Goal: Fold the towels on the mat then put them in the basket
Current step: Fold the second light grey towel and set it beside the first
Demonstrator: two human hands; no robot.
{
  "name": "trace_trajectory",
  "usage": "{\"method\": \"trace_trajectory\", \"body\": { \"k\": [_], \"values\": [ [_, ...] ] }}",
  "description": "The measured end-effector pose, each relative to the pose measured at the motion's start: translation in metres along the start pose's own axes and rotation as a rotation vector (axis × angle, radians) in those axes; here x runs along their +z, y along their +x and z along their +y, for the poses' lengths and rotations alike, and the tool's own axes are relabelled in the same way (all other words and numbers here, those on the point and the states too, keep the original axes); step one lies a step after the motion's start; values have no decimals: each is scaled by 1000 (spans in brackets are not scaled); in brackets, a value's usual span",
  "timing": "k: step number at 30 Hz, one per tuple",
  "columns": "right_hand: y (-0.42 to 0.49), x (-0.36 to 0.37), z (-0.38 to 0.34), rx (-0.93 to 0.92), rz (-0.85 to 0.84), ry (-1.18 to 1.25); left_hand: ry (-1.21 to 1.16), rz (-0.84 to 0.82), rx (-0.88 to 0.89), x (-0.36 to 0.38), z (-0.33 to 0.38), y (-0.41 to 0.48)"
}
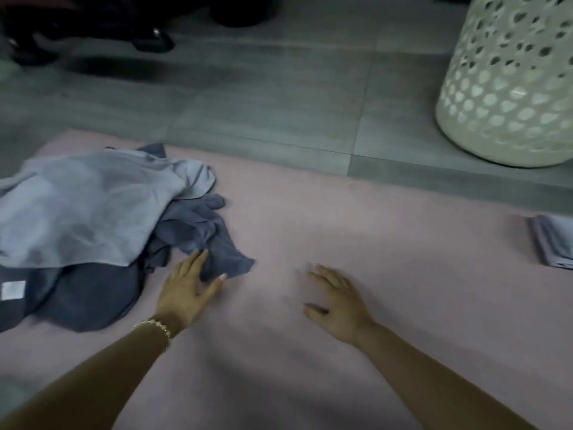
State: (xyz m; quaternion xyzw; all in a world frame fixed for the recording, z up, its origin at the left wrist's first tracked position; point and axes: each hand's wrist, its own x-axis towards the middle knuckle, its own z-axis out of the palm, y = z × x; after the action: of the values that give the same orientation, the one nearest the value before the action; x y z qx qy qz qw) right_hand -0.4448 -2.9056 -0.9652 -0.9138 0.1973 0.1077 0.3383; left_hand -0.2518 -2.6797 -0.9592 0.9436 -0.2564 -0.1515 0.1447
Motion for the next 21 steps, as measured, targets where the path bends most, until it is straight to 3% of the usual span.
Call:
{"method": "trace_trajectory", "body": {
  "k": [3,8,12,14,17,21],
  "values": [
    [9,23,-16,-30,-70,-66,16,10,-23,-5,-13,-4],
    [13,48,-15,4,-155,-170,170,195,103,-39,-38,25],
    [17,53,-16,44,-153,-194,82,196,-48,-57,-68,36],
    [17,55,-17,57,-162,-212,80,318,-54,-59,-74,32],
    [17,57,-16,65,-156,-223,-227,496,-243,-56,-70,22],
    [19,60,-15,78,-161,-251,-771,506,-441,-50,-73,25]
  ]
}}
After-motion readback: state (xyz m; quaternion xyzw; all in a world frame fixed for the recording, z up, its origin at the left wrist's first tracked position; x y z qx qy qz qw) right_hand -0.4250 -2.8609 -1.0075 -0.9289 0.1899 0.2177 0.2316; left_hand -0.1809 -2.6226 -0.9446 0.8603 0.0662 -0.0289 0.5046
